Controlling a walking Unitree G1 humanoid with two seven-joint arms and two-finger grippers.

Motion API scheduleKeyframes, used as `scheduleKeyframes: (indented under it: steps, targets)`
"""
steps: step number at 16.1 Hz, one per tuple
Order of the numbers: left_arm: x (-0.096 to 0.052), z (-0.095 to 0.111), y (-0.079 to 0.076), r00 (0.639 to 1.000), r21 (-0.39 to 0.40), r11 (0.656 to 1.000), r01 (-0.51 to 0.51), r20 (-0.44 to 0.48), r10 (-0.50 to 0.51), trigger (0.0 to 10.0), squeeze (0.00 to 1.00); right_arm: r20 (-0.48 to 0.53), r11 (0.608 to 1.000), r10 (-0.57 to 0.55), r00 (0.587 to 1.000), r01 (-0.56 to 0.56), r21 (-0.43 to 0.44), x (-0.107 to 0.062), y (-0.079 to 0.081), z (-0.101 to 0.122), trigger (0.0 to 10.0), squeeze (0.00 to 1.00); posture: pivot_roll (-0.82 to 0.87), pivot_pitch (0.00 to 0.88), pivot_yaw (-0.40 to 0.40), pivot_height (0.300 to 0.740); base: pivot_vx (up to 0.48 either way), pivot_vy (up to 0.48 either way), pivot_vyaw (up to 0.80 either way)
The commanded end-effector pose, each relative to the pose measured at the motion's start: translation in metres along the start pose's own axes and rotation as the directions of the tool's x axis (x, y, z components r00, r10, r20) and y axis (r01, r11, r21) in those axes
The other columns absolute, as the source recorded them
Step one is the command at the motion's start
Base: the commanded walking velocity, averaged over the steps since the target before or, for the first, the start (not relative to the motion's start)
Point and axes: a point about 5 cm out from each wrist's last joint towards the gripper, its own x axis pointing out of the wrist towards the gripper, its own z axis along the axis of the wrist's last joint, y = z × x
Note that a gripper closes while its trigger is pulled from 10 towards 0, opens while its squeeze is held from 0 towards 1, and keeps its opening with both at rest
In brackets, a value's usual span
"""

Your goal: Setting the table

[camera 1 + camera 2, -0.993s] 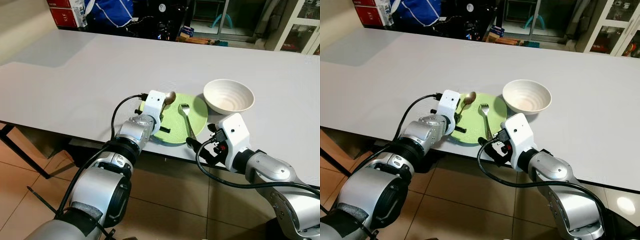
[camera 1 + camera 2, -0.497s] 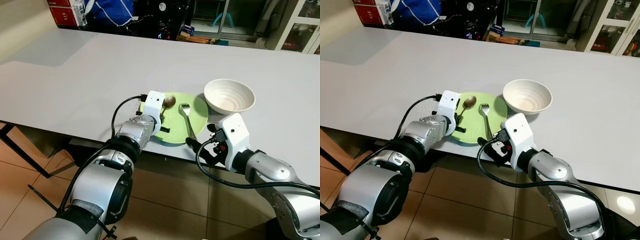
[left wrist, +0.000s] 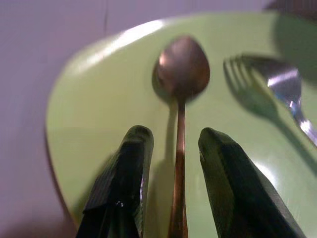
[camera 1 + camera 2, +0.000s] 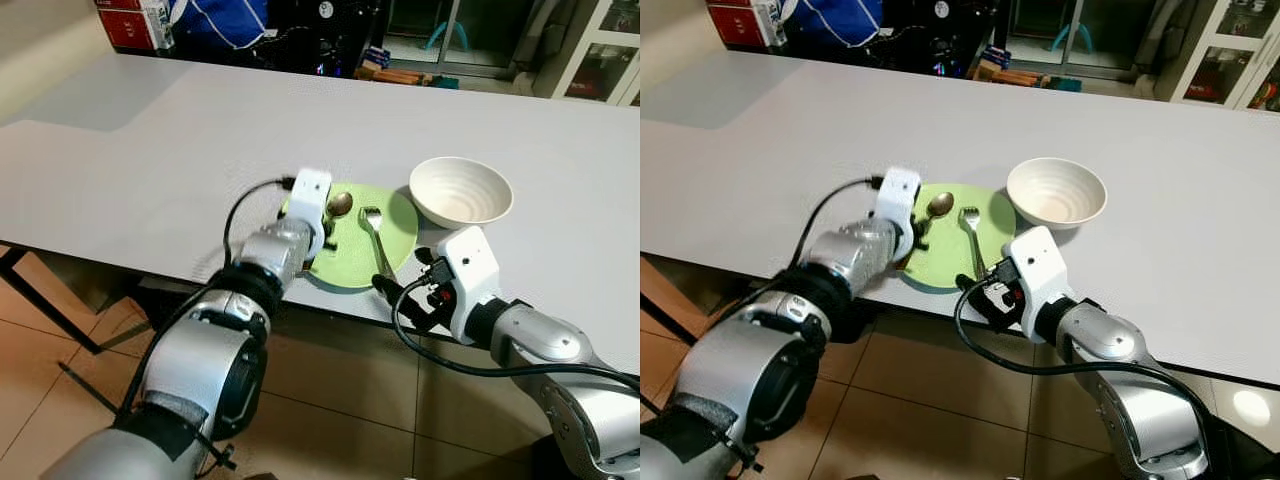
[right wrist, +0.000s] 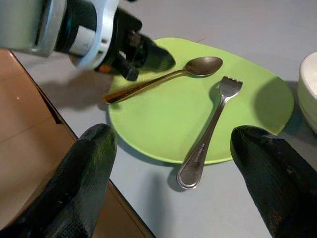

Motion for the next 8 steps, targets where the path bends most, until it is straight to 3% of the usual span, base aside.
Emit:
scheduleKeyframes:
  steps: [1, 3, 8]
  targets:
    - [-0.002, 0.008, 0.004, 1.0, 0.062, 0.998, -0.018, 0.023, 0.017, 10.0, 0.0, 0.017, 1.0, -0.009, 1.0, 0.009, -0.016, -0.001, -0.002, 0.005, 10.0, 0.0, -0.06, 0.044, 0.054, 0.74, 0.0, 0.0, 0.0]
    - [-0.002, 0.002, 0.011, 0.999, 0.179, 0.983, -0.038, 0.022, 0.035, 10.0, 0.0, 0.017, 1.0, -0.006, 1.0, 0.006, -0.014, 0.0, -0.001, 0.005, 10.0, 0.0, -0.06, 0.045, 0.051, 0.74, 0.0, 0.0, 0.0]
    - [-0.001, -0.016, 0.017, 0.997, 0.278, 0.96, -0.042, -0.048, 0.058, 10.0, 0.0, 0.014, 1.0, -0.001, 1.0, 0.001, -0.015, 0.0, -0.001, 0.004, 10.0, 0.0, -0.06, 0.042, 0.05, 0.74, 0.0, 0.0, 0.0]
